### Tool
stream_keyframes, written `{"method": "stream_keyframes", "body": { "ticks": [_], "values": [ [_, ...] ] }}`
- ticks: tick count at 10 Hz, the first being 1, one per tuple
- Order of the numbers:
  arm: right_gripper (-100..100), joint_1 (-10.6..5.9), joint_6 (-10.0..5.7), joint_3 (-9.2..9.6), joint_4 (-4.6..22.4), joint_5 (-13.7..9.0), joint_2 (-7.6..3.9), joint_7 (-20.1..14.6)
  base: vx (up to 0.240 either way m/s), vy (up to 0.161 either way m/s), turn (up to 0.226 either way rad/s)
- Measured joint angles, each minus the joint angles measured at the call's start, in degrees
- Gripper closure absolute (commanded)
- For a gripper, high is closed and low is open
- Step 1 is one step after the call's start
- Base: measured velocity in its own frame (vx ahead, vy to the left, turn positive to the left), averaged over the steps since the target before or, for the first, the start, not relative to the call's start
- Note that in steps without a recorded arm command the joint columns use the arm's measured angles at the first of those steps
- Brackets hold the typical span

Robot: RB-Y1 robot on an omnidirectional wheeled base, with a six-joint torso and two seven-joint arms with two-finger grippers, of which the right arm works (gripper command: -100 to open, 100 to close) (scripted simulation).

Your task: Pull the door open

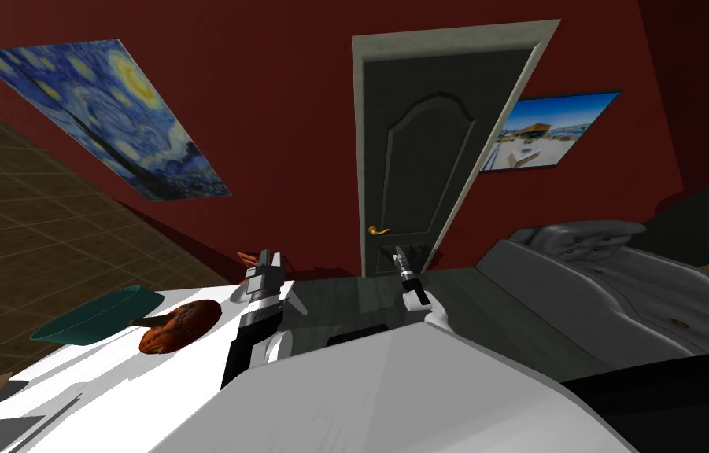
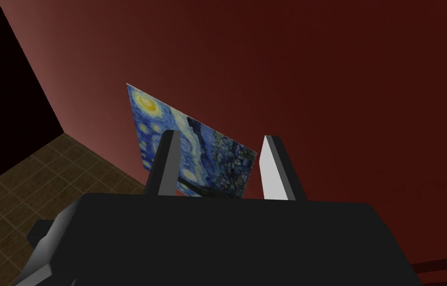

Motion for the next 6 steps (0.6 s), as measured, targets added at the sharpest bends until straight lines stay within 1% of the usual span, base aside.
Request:
{"method": "stream_keyframes", "body": {
  "ticks": [2,3,6],
  "values": [
    [-100,-1.21,-0.02,-0.36,2.67,0.16,-0.05,0.26,0.098,0.021,0.02],
    [-100,-1.84,-0.11,-0.55,4.14,0.18,-0.36,0.19,0.093,-0.003,0.022],
    [-100,-2.95,-0.08,-1.02,7.19,0.33,-0.82,0.13,0.094,0.003,0.021]
  ]
}}
